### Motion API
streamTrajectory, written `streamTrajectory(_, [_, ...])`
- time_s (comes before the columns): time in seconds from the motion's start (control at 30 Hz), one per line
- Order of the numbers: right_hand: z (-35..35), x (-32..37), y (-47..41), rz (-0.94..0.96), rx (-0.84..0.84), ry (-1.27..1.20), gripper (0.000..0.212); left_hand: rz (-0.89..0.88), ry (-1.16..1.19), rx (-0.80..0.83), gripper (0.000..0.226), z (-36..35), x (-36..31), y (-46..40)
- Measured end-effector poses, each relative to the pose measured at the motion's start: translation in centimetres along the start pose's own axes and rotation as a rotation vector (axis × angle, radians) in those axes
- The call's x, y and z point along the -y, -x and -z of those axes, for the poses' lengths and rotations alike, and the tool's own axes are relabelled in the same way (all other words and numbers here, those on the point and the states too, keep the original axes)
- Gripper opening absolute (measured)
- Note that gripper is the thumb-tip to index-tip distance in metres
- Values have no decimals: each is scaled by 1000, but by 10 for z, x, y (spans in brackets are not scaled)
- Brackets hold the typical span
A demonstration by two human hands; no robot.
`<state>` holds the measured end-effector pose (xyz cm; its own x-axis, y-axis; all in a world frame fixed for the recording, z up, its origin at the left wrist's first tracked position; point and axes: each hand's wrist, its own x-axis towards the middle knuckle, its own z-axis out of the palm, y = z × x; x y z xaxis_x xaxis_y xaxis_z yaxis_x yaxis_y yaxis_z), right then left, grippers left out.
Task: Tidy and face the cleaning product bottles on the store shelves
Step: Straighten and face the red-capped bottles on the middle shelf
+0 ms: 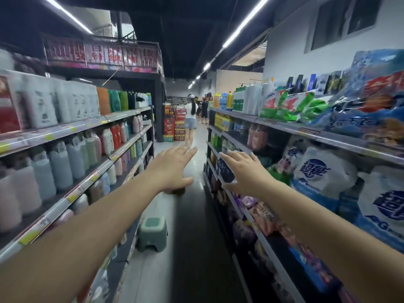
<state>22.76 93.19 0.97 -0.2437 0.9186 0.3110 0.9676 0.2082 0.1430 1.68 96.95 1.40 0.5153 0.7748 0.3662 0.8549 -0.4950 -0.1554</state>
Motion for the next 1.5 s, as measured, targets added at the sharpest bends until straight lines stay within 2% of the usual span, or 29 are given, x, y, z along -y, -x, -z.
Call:
streamTrajectory(0.37, [-94,-77,-271,-108,-16,7,88,-105,-4,-28,81,-112,142,-263])
streamTrajectory(0.57, [-157,-144,-381,-161,12,14,89,-190,27,-12,81,-185,167,-392])
streamTrajectory(0.97, [-260,-299,-608,-195,36,9,90,-215,7,-21,81,-303,215,-655])
streamTrajectory(1.2, [-322,-353,-716,-213,104,18,91,-260,54,-18,82,-377,249,-781])
streamTrajectory(1.5, [-397,-426,-876,-370,131,7,87,-412,47,-25,82,-469,312,-971])
